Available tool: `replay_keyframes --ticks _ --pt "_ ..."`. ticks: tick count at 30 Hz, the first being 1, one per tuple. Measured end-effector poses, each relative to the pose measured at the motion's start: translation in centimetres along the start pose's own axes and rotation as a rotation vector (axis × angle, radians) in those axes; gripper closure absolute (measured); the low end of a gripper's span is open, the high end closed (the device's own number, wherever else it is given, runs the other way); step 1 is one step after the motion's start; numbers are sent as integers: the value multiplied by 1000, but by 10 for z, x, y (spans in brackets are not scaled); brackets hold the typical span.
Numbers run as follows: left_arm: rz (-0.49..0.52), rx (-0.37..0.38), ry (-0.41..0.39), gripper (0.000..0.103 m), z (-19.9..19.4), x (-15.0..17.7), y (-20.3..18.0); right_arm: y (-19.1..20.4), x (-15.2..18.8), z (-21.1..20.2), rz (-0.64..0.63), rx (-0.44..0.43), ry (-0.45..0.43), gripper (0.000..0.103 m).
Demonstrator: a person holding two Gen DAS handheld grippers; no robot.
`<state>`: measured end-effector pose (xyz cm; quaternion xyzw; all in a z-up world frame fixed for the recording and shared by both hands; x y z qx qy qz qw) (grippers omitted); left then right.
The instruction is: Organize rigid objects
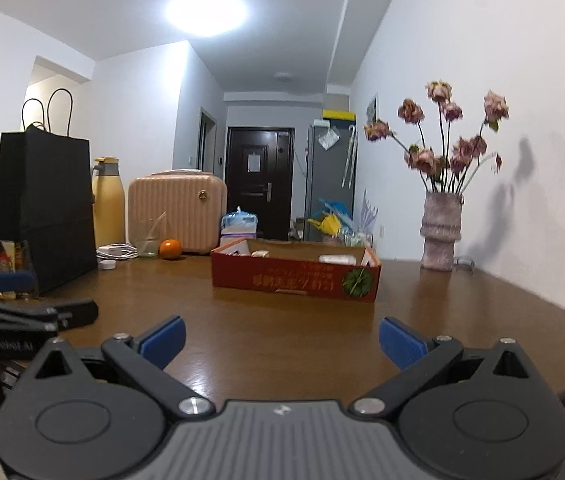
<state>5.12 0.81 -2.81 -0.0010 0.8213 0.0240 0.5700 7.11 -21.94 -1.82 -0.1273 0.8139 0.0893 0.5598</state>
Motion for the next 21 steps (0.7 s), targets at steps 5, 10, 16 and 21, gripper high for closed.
replay_keyframes --ticks 5,10,16,21 --pt "-24 25 0 0 -7 1 -1 -4 -1 -7 124 -15 -29 0" --pt "-27 19 -4 0 -8 1 -1 -7 0 -5 125 20 -20 0" --pt "-15 25 -11 0 -9 1 -3 -7 -1 -4 120 18 -18 0" --pt "-15 25 -8 0 -7 0 -3 -7 -1 -3 134 12 -16 0"
Point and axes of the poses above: each gripper's, at about its wrist camera, not at the fingertips, and z roughly the way its jaws point, y to its left, x to its underside, the point moved 3 cm from there along z, roughly the way its jaws point, and after that the axes turned 8 degrees about y, right-handed, at the moved point
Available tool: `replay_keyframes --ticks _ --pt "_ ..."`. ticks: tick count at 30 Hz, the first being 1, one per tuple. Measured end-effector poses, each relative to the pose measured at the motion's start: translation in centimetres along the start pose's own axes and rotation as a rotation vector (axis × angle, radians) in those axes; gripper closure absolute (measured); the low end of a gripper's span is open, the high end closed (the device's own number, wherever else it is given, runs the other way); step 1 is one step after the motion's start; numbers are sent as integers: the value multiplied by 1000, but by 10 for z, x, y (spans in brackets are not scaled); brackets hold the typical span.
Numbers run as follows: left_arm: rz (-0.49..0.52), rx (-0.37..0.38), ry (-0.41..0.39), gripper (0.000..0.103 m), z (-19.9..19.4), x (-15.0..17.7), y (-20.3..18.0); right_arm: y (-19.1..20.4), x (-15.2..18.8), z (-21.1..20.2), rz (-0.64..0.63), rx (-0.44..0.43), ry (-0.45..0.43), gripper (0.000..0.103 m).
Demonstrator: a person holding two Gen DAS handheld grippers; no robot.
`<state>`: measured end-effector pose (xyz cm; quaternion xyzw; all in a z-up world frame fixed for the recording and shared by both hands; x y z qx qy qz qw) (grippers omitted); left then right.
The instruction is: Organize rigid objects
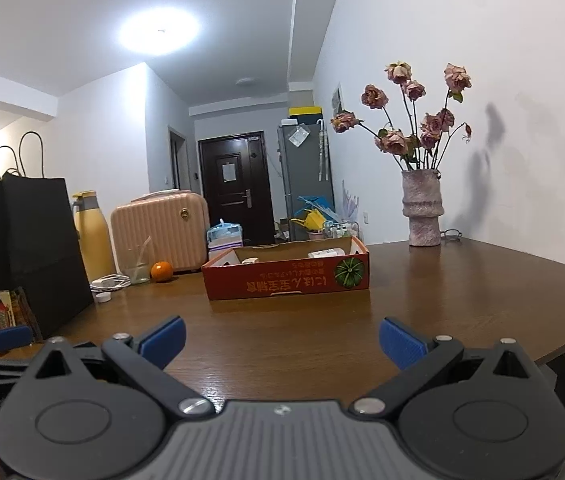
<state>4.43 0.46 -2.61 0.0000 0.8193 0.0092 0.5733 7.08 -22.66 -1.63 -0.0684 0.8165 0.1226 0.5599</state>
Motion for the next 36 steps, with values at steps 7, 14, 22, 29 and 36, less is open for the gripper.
replay_keyframes --ticks 7,14,22,29,36 --pt "3 -1 -5 0 0 0 0 0 -1 0 -11 -5 -5 0" --pt "14 5 -10 0 -2 -1 -3 2 -1 -1 -17 -18 -2 0" --pt "16 10 -7 0 -2 0 -4 0 0 -1 -7 -1 -3 0" --pt "19 12 -3 0 -3 0 -5 1 0 -1 -9 -7 1 0" --pt "18 11 6 0 -2 1 -6 1 0 0 -10 -12 4 0"
Point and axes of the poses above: each gripper's, at about its wrist camera, not at the fingertips, and z roughly the way its jaws point, y to its left, x to its underside, the point moved 3 cm from there along z, roughly the way its jaws point, and after that the axes turned 8 degrees about y, right-handed, at the moved point
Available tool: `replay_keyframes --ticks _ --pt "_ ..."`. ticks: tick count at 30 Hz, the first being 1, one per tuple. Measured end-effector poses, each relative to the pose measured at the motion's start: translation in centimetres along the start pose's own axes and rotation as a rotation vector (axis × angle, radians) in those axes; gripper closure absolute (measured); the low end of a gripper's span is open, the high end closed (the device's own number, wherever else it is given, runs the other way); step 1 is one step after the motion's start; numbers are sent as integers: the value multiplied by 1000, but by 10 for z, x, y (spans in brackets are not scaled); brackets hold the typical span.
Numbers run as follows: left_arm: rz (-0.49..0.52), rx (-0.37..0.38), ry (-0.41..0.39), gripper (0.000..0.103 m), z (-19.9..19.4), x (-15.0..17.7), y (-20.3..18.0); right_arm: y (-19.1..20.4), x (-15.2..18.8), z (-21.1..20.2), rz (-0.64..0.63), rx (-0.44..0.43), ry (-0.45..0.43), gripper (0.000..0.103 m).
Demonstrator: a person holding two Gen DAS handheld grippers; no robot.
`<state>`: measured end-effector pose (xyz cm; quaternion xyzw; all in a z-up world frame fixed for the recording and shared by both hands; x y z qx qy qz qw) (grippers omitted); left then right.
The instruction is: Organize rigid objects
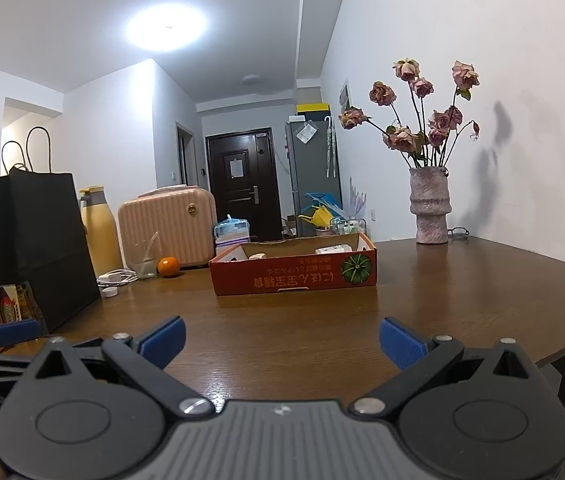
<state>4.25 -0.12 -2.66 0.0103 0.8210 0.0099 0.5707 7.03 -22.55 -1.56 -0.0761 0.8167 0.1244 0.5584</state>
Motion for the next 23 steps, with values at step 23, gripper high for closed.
replay_keyframes --ticks 23 --pt "-4 54 5 0 6 3 -1 -3 3 7 26 -1 24 0"
Point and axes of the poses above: each gripper's, at about its wrist camera, not at the fingertips, and z roughly the way its jaws point, y to its left, x to its underside, the point moved 3 cm from there along z, roughly the way its jaws point, and after that the axes turned 8 degrees about y, right-handed, at the moved point
